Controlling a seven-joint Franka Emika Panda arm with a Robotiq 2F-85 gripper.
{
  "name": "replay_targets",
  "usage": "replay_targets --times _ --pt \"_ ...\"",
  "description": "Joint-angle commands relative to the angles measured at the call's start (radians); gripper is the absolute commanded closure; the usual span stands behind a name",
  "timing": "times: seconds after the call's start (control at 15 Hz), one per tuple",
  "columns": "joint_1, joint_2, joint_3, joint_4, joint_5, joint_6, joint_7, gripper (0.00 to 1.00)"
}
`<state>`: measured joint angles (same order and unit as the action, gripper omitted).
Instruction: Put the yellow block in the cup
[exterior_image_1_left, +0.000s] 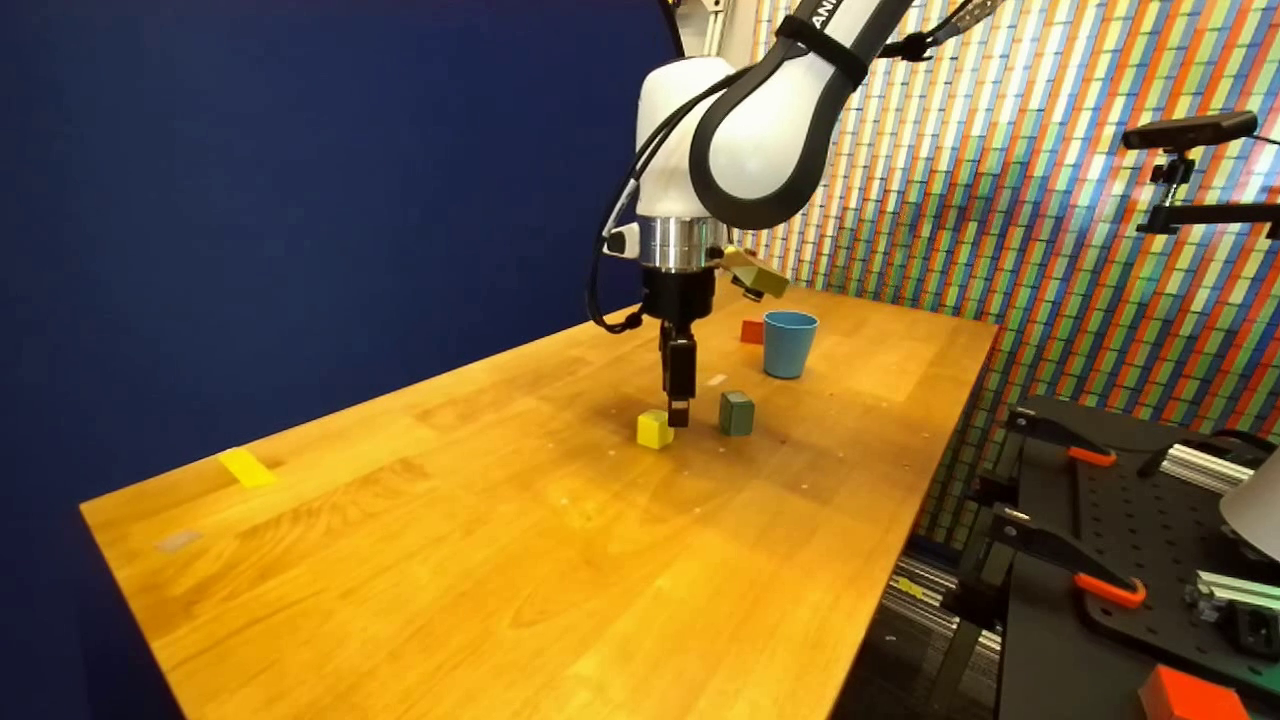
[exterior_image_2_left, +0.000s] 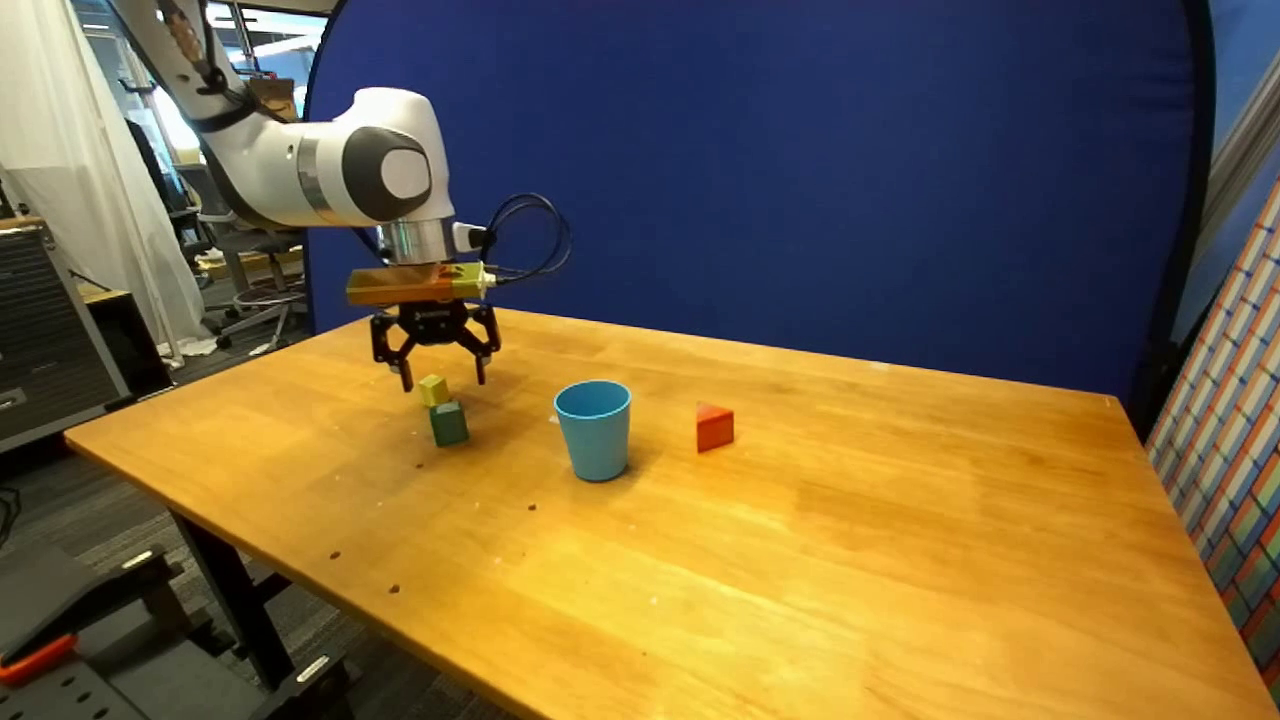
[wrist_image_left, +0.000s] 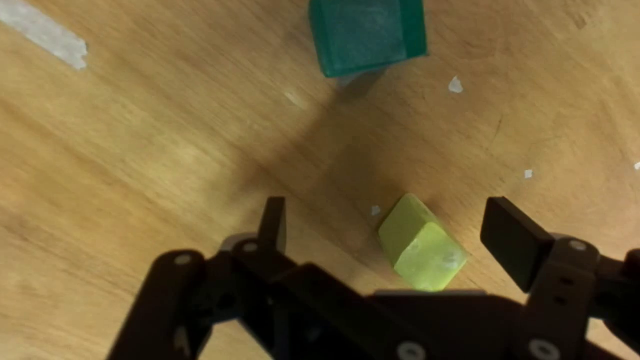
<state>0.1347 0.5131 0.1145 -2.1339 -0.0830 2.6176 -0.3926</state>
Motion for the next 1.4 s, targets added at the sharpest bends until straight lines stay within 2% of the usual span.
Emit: replay_targets --times 0.0,0.13,0.2,0.27,0.67,0.8,1.07,1.33 --pt "-0.051 0.069 0.051 0.074 0.007 -0.006 -0.017 0.00" --pt "-0.070 0.089 0.072 0.090 0.018 -0.009 -0.023 0.00" --pt "-0.071 0.096 0.072 0.095 0.009 -0.005 -0.017 0.25" --pt "-0.076 0.103 0.074 0.100 0.007 -0.003 -0.016 0.26" --pt "-0.082 0.110 0.071 0.117 -0.001 0.003 -0.004 0.73" --pt "-0.078 0.084 0.057 0.107 -0.008 -0.002 0.013 0.84" --pt "-0.067 -0.033 -0.014 0.043 -0.040 0.005 0.094 0.84" --pt "-0.077 -0.193 -0.121 -0.027 -0.082 0.013 0.211 0.84"
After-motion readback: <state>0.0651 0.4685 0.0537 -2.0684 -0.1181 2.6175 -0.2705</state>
